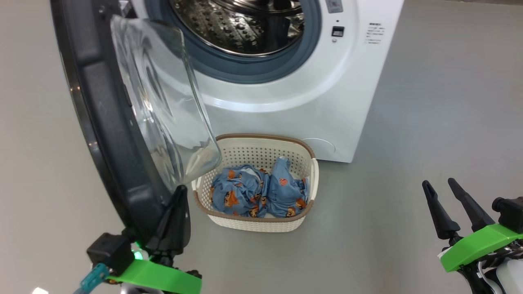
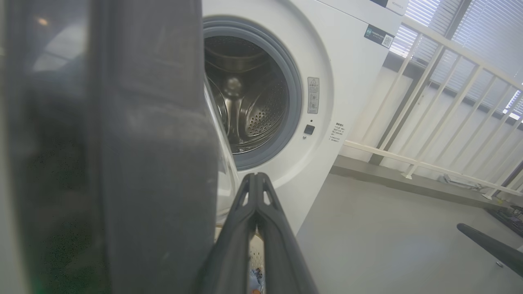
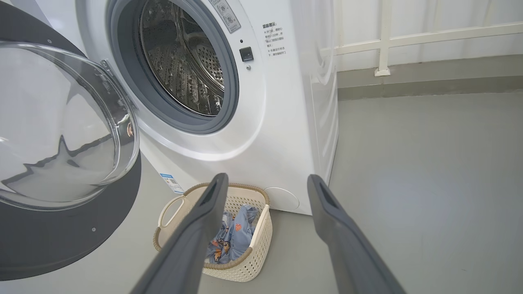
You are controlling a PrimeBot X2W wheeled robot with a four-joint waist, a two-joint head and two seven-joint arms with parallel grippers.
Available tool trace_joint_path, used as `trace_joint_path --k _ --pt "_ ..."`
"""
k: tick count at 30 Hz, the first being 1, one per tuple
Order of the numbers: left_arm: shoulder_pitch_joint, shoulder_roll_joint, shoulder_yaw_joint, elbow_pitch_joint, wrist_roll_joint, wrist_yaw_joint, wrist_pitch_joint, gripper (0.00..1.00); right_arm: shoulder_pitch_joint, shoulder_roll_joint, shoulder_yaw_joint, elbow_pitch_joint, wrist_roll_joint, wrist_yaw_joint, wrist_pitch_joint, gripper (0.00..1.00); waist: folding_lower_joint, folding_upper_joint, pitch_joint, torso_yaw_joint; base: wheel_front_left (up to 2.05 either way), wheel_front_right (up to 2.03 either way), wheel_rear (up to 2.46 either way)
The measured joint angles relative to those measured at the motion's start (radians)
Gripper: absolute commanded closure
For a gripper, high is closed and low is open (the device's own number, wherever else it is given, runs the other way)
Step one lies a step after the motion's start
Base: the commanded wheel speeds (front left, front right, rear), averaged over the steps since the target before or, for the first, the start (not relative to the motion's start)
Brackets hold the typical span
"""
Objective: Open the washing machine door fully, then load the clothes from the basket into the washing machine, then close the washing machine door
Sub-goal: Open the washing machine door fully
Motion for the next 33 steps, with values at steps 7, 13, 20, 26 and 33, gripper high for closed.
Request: trace_joint_path --k 7,13,20,26,33 --pt "0.016 0.003 0.049 -0.015 0.017 0.009 0.0 1.0 0.0 -0.003 0.004 -0.001 0.0 0.0 0.0 0.0 0.0 0.0 -0.002 0.035 0.0 0.0 0.0" --pt "0.019 0.003 0.095 -0.02 0.034 0.017 0.0 1.0 0.0 -0.005 0.011 -0.001 0.0 0.0 0.0 0.0 0.0001 0.0 -0.004 0.062 0.0 0.0 0.0" --pt "0.028 0.006 0.146 -0.019 0.048 0.019 0.0 1.0 0.0 -0.005 0.019 -0.001 0.0 0.0 0.0 0.0 0.0 0.0 -0.013 0.082 0.0 0.0 0.0" --pt "0.028 0.021 0.196 -0.007 0.052 0.026 0.0 1.0 0.0 -0.006 0.028 -0.001 0.0 0.0 0.0 0.0 0.0 0.0 -0.014 0.095 0.0 0.0 0.0" --pt "-0.013 0.036 0.252 0.05 0.059 0.026 0.0 1.0 0.0 -0.015 0.032 -0.001 0.001 0.0 0.0 0.0 0.0001 0.0 0.001 0.106 0.0 0.0 0.0"
